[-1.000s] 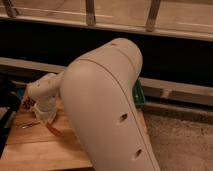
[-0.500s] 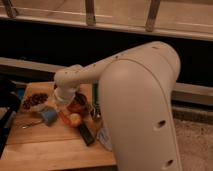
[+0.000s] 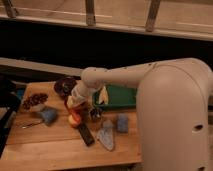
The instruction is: Place pepper in metal cup
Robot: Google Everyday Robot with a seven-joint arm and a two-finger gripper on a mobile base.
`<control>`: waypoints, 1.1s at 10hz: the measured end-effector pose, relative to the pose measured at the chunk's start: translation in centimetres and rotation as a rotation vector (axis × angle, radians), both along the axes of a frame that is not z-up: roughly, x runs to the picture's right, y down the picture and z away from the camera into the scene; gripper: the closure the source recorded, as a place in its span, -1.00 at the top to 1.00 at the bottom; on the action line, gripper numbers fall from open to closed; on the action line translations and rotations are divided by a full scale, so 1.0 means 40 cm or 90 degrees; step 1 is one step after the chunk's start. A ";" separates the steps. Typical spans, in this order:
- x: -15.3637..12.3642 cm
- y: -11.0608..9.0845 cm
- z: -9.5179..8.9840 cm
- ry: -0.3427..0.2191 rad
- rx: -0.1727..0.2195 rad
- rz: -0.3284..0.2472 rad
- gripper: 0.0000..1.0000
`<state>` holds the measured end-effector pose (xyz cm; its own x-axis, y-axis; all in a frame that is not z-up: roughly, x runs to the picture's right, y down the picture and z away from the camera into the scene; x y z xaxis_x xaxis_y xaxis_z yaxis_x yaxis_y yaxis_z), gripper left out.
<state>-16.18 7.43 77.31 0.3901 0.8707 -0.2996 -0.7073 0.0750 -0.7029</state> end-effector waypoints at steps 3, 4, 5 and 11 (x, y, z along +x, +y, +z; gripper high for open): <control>-0.028 -0.040 -0.063 -0.049 0.049 -0.015 -1.00; -0.036 -0.054 -0.082 -0.058 0.062 -0.020 -1.00; -0.036 -0.050 -0.080 -0.057 0.061 -0.022 -1.00; -0.022 -0.059 -0.085 -0.047 0.077 -0.002 -1.00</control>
